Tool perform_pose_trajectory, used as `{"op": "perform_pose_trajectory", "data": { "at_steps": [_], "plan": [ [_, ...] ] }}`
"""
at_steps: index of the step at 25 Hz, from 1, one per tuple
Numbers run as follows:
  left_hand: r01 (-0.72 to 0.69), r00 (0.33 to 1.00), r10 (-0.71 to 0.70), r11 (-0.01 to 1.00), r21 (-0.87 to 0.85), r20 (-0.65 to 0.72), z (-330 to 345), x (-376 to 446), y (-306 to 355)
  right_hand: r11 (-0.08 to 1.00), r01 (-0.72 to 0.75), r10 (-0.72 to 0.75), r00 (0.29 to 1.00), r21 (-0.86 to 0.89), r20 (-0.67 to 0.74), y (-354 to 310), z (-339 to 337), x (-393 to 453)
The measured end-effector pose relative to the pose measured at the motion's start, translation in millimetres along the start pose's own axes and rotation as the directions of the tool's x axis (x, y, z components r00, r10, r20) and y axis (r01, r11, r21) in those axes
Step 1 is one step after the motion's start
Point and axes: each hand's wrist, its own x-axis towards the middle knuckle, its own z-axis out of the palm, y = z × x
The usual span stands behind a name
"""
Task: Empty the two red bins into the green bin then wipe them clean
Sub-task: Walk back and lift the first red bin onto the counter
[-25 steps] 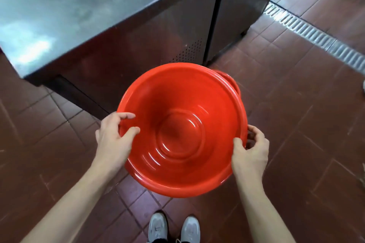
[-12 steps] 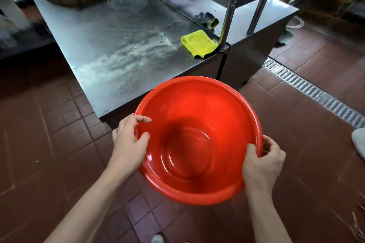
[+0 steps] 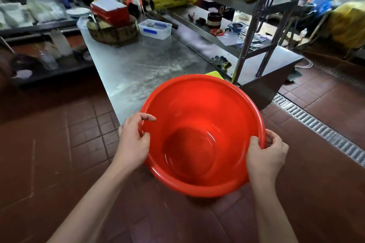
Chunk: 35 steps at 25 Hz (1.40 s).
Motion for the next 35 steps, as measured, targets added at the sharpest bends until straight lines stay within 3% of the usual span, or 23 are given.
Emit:
{"op": "perform_pose_trajectory", "data": {
  "at_steps": [8,21,35],
  "plan": [
    [-0.009,0.999,0.007,1.000,-0.028,-0.049,-72,63,-21,0.999,0.034,-0.035,0.999,0.026,0.031,-81,60,-25],
    [-0.103,0.994,0.101,0.993,-0.059,-0.034,-195,202,-112,0.999,0.013,-0.013,1.000,0.040,0.006,-173,223,-94],
    [-0.086,0.996,0.089,0.992,-0.089,0.021,-212,358,-180,0.997,0.047,-0.047,0.999,0.060,-0.009,-211,376,-69]
  ]
}}
